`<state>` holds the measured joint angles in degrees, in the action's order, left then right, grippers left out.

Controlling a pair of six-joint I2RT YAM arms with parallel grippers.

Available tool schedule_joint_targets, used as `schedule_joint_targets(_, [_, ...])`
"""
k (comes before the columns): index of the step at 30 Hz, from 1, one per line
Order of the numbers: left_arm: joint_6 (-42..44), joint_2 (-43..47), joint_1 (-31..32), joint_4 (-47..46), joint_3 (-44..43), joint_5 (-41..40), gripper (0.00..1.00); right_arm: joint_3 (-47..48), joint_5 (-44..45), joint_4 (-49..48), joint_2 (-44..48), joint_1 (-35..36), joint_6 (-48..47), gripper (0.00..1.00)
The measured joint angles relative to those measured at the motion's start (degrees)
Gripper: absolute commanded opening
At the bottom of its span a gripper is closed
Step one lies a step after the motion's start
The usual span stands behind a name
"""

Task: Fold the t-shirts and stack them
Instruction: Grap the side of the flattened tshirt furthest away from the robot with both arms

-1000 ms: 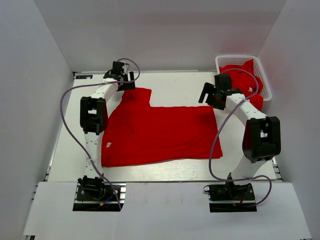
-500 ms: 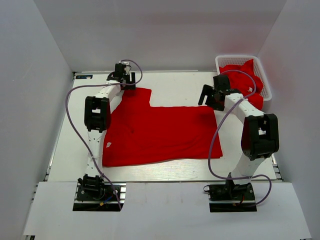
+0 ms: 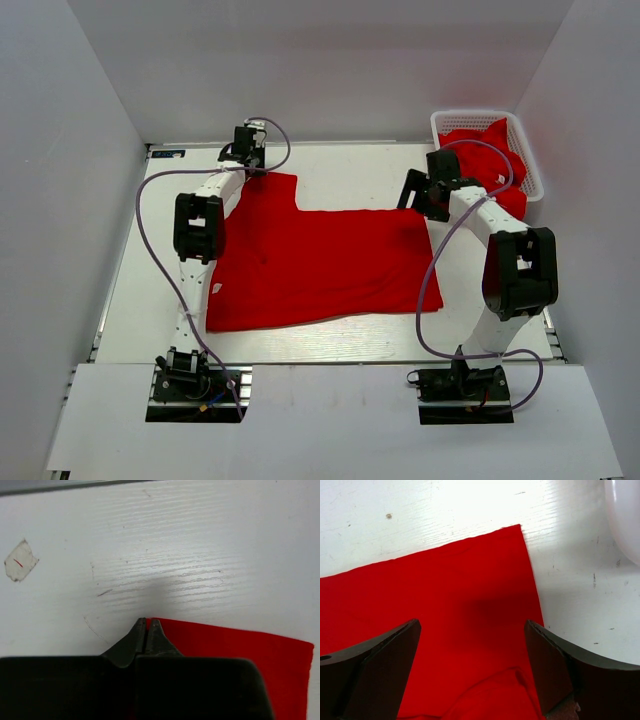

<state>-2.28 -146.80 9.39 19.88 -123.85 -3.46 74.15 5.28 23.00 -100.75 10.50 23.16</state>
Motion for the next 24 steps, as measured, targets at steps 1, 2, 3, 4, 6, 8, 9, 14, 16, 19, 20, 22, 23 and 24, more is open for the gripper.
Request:
schedule_joint_targets(1, [0.1,0.0,0.1,0.0,0.0,-0.2,0.00,0.0,0.2,0.0,0.0,0.0,0.0,0.90])
schedule_joint_targets(2, [0.4,0.0,0.2,-0.1,0.0,-0.3,0.00,0.0,0.6,0.0,0.0,0.0,0.2,0.90])
schedule_joint_targets(3, [0.5,0.0,0.2,-0.1,0.0,-0.4,0.00,0.0,0.9,0.0,0.0,0.0,0.3,0.90])
schedule_joint_targets(4, [0.5,0.0,0.2,-0.2,0.0,-0.4,0.00,0.0,1.2,0.0,-0.1,0.0,0.4,0.90])
schedule_joint_targets(6, [0.6,0.0,0.2,-0.8,0.4,-0.4,0.00,0.0,2.3,0.0,-0.6,0.0,0.5,0.90])
schedule_joint_targets(8, [0.5,0.1,0.2,-2.0,1.0,-0.5,0.00,0.8,3.1,0.3,-1.7,0.0,0.9,0.90])
schedule_joint_targets(9, [0.5,0.2,0.2,-2.5,1.4,-0.5,0.00,1.4,3.5,0.4,-2.5,0.0,1.1,0.90])
schedule_joint_targets(14, [0.1,0.5,0.2,-3.8,2.4,-0.6,0.00,4.9,6.2,0.8,-6.6,0.0,3.5,0.88])
schedule_joint_targets(16, [0.0,0.7,0.2,-4.1,2.6,-0.6,0.00,5.5,7.5,0.6,-7.6,0.1,4.5,0.88])
schedule_joint_targets(19, [-0.2,1.4,0.2,-5.1,4.2,-0.6,0.00,6.8,9.2,0.5,-9.6,0.3,6.1,0.88])
schedule_joint_targets(20, [-0.2,1.8,0.2,-5.5,4.9,-0.6,0.00,7.5,9.9,0.3,-10.4,0.5,6.6,0.88])
schedule_joint_targets(22, [-0.3,2.6,0.2,-5.8,6.3,-0.7,0.00,8.4,11.2,-0.1,-12.0,0.8,7.5,0.88])
schedule_joint_targets(23, [-0.4,2.8,0.2,-5.8,6.6,-0.6,0.00,8.8,11.6,-0.3,-12.6,0.9,7.8,0.88])
schedule_joint_targets(24, [-0.5,3.1,0.2,-5.9,7.0,-0.6,0.00,9.4,12.1,-0.5,-13.4,1.0,8.0,0.88])
